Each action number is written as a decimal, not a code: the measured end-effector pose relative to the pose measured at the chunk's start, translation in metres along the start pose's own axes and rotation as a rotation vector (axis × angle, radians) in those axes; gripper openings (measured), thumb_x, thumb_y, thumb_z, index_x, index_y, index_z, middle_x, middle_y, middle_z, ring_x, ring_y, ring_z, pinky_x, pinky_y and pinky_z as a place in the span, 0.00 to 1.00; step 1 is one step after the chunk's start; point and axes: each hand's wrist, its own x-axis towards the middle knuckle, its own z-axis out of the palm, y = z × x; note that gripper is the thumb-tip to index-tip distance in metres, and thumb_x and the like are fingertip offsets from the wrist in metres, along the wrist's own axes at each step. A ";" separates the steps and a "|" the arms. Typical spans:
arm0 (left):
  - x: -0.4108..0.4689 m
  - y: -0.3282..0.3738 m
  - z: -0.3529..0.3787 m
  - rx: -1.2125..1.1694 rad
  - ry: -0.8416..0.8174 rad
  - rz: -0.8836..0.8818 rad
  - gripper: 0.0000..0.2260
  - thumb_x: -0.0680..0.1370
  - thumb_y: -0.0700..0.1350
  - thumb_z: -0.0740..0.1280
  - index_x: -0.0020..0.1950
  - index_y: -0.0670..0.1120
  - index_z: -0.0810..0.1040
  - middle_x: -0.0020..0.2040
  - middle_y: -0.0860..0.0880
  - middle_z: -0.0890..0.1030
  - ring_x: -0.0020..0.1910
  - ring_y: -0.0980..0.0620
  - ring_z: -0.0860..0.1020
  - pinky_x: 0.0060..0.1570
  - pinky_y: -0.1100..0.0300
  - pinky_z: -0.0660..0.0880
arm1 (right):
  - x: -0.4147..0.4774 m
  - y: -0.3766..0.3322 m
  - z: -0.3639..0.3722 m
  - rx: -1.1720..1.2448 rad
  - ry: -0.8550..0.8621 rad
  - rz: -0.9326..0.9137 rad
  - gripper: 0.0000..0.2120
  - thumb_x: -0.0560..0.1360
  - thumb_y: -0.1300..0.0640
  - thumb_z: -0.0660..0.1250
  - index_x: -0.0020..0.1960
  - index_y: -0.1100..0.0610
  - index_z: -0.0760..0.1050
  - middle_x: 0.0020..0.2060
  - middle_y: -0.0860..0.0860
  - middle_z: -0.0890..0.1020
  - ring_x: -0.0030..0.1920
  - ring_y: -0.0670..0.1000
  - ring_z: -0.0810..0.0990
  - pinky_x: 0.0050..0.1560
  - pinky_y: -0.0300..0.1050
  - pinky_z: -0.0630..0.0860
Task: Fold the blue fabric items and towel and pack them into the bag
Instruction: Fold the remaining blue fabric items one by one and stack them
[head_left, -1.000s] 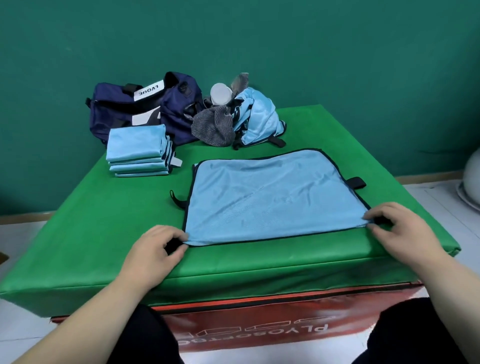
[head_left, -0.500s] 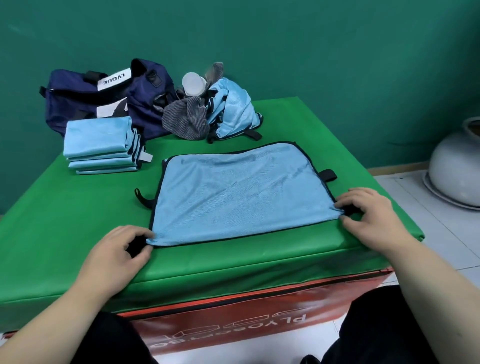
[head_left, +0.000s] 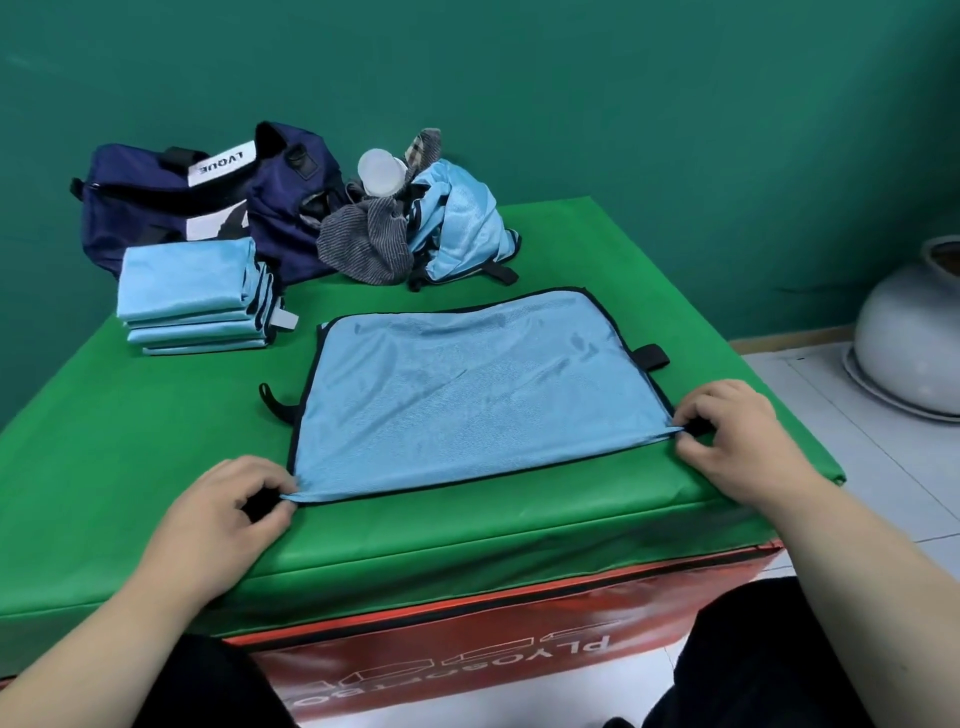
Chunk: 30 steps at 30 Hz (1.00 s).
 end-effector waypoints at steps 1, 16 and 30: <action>0.000 0.000 0.000 -0.004 0.002 -0.007 0.20 0.67 0.33 0.78 0.43 0.58 0.79 0.52 0.67 0.77 0.51 0.67 0.75 0.52 0.77 0.65 | 0.000 0.000 0.001 -0.001 0.010 0.000 0.12 0.69 0.59 0.76 0.42 0.45 0.76 0.44 0.44 0.77 0.54 0.50 0.72 0.61 0.57 0.70; 0.000 0.000 -0.001 -0.113 0.032 -0.154 0.18 0.69 0.37 0.77 0.42 0.62 0.79 0.46 0.64 0.81 0.44 0.59 0.79 0.46 0.67 0.72 | -0.004 0.000 -0.001 0.180 -0.032 -0.044 0.18 0.65 0.68 0.76 0.37 0.47 0.75 0.47 0.45 0.80 0.53 0.46 0.73 0.53 0.24 0.62; 0.000 -0.003 0.000 -0.102 0.017 -0.083 0.22 0.67 0.34 0.77 0.45 0.62 0.77 0.49 0.62 0.81 0.48 0.61 0.79 0.49 0.69 0.71 | -0.004 -0.006 -0.003 0.195 -0.025 0.023 0.15 0.66 0.67 0.76 0.35 0.49 0.77 0.50 0.40 0.78 0.56 0.47 0.72 0.56 0.42 0.64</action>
